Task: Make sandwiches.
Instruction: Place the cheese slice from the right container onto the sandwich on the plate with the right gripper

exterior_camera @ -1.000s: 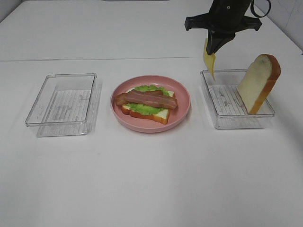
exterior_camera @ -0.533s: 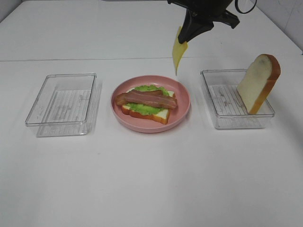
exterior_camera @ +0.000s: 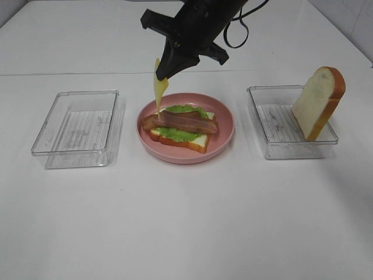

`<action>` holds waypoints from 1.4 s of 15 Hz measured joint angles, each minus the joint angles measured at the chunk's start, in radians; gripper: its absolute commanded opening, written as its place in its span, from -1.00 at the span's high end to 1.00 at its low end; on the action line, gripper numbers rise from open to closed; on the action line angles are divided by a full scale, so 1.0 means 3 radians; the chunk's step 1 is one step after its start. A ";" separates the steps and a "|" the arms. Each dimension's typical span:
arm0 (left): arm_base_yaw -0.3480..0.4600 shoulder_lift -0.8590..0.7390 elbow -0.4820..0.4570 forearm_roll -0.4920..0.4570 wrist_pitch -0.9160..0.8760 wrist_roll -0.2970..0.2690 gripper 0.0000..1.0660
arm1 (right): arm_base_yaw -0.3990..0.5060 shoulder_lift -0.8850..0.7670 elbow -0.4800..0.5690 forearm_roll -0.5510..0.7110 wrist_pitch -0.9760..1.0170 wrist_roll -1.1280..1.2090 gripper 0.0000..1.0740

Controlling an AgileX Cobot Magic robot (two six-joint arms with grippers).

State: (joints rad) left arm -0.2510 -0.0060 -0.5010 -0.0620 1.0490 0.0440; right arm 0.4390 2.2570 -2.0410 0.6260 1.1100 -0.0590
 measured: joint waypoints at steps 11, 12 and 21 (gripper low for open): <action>0.0000 0.0000 0.0000 0.0000 0.0000 0.0000 -0.57 | 0.0013 0.0267 0.0000 -0.1050 -0.0053 0.0380 1.00; 0.0000 0.0000 0.0000 0.0000 0.0000 0.0000 -0.57 | 0.0013 0.0267 0.0000 -0.1110 -0.0053 0.0383 1.00; 0.0000 0.0000 0.0000 0.0000 0.0000 0.0000 -0.57 | 0.0013 0.0267 0.0000 -0.1210 -0.0077 0.0433 -0.15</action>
State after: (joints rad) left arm -0.2510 -0.0060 -0.5010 -0.0620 1.0490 0.0440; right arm 0.4430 2.3370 -2.0410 0.2630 1.0870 0.0710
